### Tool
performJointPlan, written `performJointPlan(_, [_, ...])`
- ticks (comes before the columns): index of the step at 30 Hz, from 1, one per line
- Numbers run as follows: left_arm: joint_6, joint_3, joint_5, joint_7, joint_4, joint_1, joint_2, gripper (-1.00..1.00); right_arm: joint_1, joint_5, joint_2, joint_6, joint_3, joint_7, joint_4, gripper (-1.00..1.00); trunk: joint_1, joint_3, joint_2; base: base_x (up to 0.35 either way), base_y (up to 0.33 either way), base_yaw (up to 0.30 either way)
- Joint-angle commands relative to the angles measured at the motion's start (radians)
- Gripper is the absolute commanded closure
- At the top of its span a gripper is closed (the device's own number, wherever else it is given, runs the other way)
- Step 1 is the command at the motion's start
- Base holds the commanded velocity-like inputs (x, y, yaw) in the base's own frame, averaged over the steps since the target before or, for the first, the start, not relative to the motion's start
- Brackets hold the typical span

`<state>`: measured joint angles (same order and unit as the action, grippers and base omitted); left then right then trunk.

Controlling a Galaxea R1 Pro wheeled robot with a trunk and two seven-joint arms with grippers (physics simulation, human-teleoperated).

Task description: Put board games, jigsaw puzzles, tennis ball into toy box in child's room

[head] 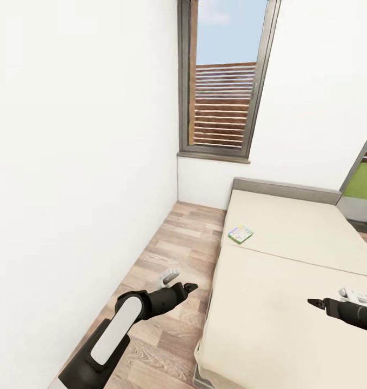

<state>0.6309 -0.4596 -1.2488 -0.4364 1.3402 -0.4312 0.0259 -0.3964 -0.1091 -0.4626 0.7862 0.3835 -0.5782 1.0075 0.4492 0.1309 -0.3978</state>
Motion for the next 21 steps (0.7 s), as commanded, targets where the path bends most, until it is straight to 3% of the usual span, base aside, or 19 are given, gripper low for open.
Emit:
performJointPlan(1, [0.001, 0.000, -0.012, -0.010, 0.003, 0.000, 0.000, -1.00, -0.001, -0.010, 0.000, 0.007, 0.001, 0.003, 0.000, -1.00, 0.001, 0.001, -0.002, 0.057, 0.000, -0.187])
performJointPlan(15, [0.005, -0.005, -0.003, -0.011, 0.005, 0.001, -0.007, -1.00, -0.001, -0.010, -0.001, 0.003, 0.000, 0.003, 0.000, -1.00, 0.001, -0.015, -0.002, 0.025, 0.000, -0.207])
performJointPlan(21, [0.004, -0.011, 0.035, -0.019, 0.007, 0.001, -0.010, -1.00, -0.001, -0.009, -0.001, 0.002, 0.000, 0.003, 0.000, -1.00, 0.001, -0.022, -0.002, 0.005, 0.000, -0.219])
